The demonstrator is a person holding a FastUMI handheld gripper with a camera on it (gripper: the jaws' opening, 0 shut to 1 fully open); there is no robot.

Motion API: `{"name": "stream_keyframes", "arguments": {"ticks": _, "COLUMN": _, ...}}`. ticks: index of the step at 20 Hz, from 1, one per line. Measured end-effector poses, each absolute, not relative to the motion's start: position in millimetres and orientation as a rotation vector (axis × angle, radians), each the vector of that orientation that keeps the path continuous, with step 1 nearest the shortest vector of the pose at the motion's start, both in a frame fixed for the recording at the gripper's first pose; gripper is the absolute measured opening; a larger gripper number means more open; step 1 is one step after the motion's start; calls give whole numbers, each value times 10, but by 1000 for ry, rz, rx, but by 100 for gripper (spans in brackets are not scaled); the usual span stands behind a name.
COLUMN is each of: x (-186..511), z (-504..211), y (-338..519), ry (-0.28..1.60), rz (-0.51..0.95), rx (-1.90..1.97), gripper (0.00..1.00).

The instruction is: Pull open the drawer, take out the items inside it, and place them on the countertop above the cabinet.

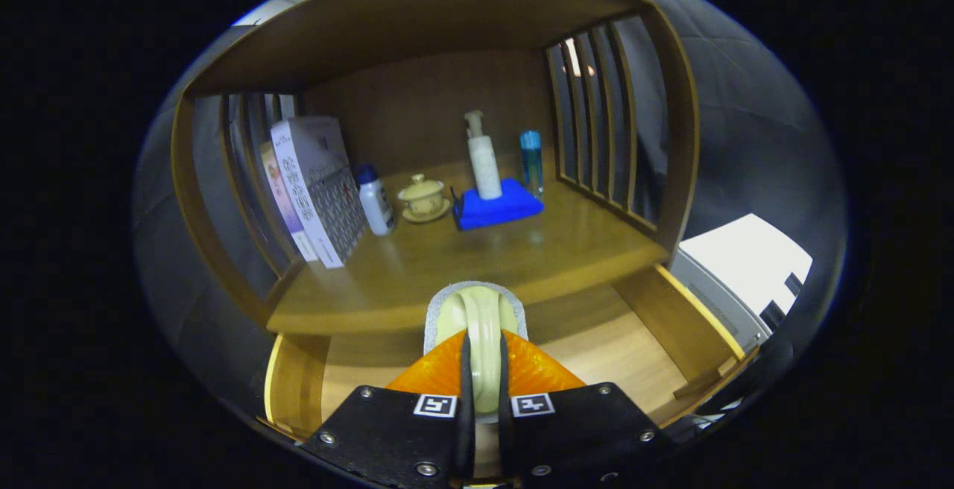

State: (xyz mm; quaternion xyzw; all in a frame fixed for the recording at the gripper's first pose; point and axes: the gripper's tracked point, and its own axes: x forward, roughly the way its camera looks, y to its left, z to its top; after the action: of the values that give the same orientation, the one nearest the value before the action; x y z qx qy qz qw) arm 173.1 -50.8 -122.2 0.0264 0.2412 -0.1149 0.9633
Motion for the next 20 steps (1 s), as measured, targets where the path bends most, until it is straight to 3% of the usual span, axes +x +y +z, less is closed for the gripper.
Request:
{"name": "stream_keyframes", "arguments": {"ticks": 13, "x": 2924, "z": -1206, "y": -283, "ry": 407, "rz": -117, "rx": -199, "gripper": 13}}
{"name": "stream_keyframes", "arguments": {"ticks": 20, "x": 3183, "z": -1232, "y": -389, "ry": 381, "rz": -135, "rx": -202, "gripper": 22}}
